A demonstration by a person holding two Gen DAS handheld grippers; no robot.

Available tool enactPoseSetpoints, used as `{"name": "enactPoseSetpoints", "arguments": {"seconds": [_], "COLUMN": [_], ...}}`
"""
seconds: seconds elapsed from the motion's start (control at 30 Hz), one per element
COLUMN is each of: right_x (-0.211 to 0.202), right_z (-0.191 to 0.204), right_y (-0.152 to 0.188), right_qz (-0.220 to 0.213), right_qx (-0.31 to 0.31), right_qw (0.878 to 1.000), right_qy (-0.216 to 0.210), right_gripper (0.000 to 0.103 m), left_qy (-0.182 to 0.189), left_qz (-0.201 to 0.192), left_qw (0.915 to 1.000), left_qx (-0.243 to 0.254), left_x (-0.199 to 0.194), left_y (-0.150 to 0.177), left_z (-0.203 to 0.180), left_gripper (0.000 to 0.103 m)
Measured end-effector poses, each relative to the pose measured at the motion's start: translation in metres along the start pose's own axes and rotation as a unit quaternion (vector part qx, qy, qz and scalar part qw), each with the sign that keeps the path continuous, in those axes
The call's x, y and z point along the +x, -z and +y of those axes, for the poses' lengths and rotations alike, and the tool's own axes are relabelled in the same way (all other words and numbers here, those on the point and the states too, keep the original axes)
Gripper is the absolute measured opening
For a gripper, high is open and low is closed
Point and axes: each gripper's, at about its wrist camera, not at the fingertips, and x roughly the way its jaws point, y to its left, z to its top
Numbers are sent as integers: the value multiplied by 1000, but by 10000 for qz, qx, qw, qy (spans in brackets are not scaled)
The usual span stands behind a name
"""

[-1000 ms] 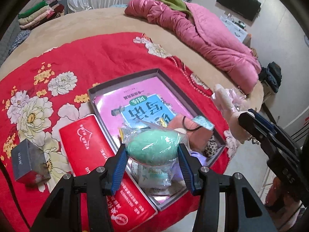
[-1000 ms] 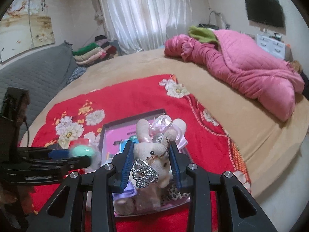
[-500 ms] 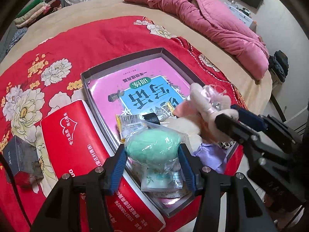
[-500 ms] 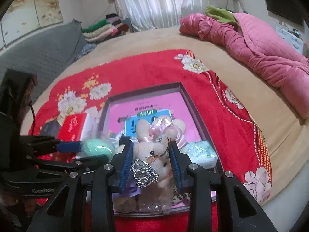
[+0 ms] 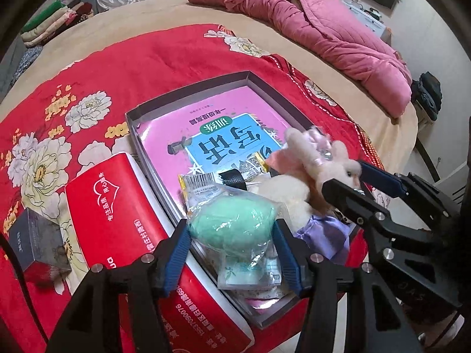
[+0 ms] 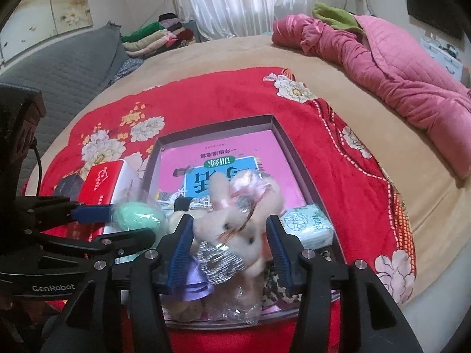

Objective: Organize soft objects
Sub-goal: 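Open the left tool to drop the sponge while the right tool releases the tiara bear into the tray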

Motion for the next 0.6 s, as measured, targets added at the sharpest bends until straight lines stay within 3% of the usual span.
{"name": "enactPoseSetpoints", "arguments": {"seconds": [0.33,0.37,0.43,0.5,0.6], "right_x": [-38,-40,-48,-57,-69], "right_z": [1,3,8,13,19], "right_y": [-4,-5,-4,-2,1], "right_qz": [-369,-382,-423,-487,-561], "right_qx": [135,126,114,113,187], "right_qw": [9990,9990,9988,9983,9977], "right_qy": [197,197,218,292,332], "right_gripper": [59,60,73,74,74], "left_qy": [64,67,45,-44,-43], "left_qz": [-91,-96,-128,-229,-378], "left_qw": [9999,9999,9999,9997,9993], "left_qx": [-12,-21,-24,-3,-6], "left_x": [-11,-12,-17,-26,-42], "left_y": [3,3,4,7,12], "left_z": [0,0,0,1,3], "left_gripper": [64,64,66,72,73]}}
